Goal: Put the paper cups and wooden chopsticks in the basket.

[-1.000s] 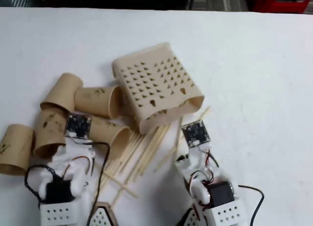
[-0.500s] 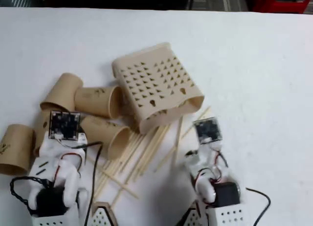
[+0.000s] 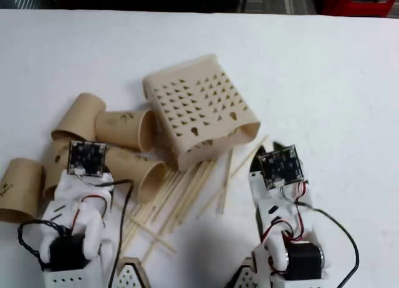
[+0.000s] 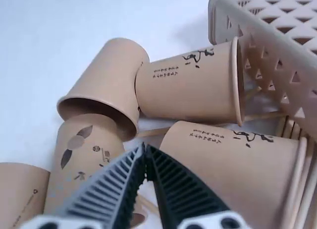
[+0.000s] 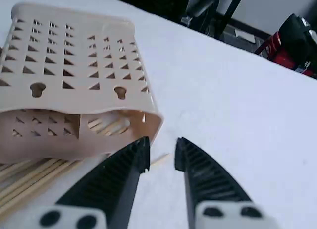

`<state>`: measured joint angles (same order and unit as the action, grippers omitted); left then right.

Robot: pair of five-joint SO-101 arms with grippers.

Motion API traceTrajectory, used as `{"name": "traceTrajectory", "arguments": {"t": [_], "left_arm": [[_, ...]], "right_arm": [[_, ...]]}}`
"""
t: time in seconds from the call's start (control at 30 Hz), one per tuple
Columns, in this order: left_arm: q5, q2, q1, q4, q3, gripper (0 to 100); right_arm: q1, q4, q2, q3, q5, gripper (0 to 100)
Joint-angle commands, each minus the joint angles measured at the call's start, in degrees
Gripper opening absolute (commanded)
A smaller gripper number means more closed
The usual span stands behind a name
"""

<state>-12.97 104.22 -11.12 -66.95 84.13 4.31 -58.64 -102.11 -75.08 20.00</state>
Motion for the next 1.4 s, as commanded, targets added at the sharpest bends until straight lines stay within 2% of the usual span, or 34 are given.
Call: {"name": "traceTrajectory", "arguments": {"t": [0.0, 0.2, 0.33, 0.67, 0.87, 1.07, 1.13, 1.23, 1.37], "left_arm": [[-2.02, 0.22, 0.57, 2.37, 0.62, 3], [-2.99, 0.22, 0.57, 2.37, 0.88, 3], [-3.08, 0.22, 0.57, 2.02, 0.97, 3], [-3.25, 0.22, 0.57, 2.02, 1.05, 3], [-3.34, 0.22, 0.57, 2.02, 1.05, 3], [-3.34, 0.22, 0.57, 2.37, 1.67, 3], [-3.34, 0.22, 0.57, 2.37, 1.67, 3], [-3.34, 0.22, 0.57, 2.29, 1.67, 3], [-3.43, 0.22, 0.57, 2.20, 1.67, 3]], "right_arm": [[-0.13, 3.21, 6.29, 4.31, 0.70, 17.7], [2.51, 7.08, 30.46, 11.52, 0.26, 26.6], [2.15, 11.82, 47.60, 17.14, -2.73, 29.7], [1.19, 27.65, 75.12, 23.30, -2.64, 29.8], [1.54, 29.67, 83.82, 28.40, -2.99, 26.6], [1.10, 29.49, 87.78, 33.76, -2.64, 1.2], [1.01, 29.41, 88.22, 34.37, -2.90, 3.5], [1.10, 29.23, 87.25, 34.46, -2.99, 1.8], [1.01, 24.92, 82.24, 34.55, -3.08, 1.9]]}}
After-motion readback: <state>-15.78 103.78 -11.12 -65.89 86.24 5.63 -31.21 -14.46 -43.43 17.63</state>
